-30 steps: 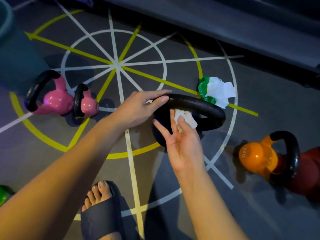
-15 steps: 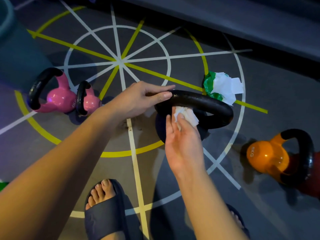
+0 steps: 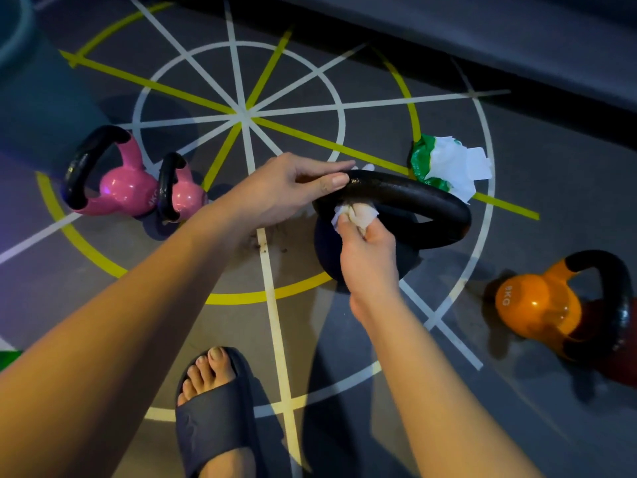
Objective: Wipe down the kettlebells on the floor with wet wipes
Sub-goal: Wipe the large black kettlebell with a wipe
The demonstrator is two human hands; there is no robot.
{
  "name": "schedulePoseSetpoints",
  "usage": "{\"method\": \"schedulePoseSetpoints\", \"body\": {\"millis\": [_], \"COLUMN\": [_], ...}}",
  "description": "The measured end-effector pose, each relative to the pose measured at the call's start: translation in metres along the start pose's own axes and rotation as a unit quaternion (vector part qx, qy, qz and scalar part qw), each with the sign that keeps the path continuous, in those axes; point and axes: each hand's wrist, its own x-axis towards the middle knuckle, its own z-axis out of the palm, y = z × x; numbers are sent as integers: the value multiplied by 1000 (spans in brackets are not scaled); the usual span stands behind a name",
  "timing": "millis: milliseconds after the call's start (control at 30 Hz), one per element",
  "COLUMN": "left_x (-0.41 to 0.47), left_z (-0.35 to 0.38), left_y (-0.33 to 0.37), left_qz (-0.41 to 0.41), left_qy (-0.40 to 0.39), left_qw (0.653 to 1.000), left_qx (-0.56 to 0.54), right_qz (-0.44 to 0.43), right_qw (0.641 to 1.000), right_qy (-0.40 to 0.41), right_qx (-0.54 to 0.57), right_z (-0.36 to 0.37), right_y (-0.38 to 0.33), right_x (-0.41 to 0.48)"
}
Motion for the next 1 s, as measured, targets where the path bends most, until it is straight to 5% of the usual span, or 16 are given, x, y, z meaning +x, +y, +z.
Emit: {"method": "schedulePoseSetpoints", "body": {"millis": [100,167,333,600,800,1000], "left_x": [0,0,1,-1,0,1], "left_z": [1,2,2,3,2,3], "left_y": [0,0,-3,0,-1,-3], "left_qz": [3,3,6,5,-4,-9], "left_qy": [0,6,4,11,6,5], "left_qw": [1000,1000,1000,1000,1000,1000], "left_qx": [-8,-19,-15,-9,-9,-6], "right_qz": [32,82,141,45,-28,-8], "right_qw": [988,949,898,979,993,995], "right_qy": [-68,-139,-213,-153,-80,-55], "right_qx": [136,269,358,125,-80,84], "right_z": [-13,-24,-30,-19,-13,-14], "right_y": [0,0,1,9,8,8], "right_x": [9,10,2,5,13,5]}}
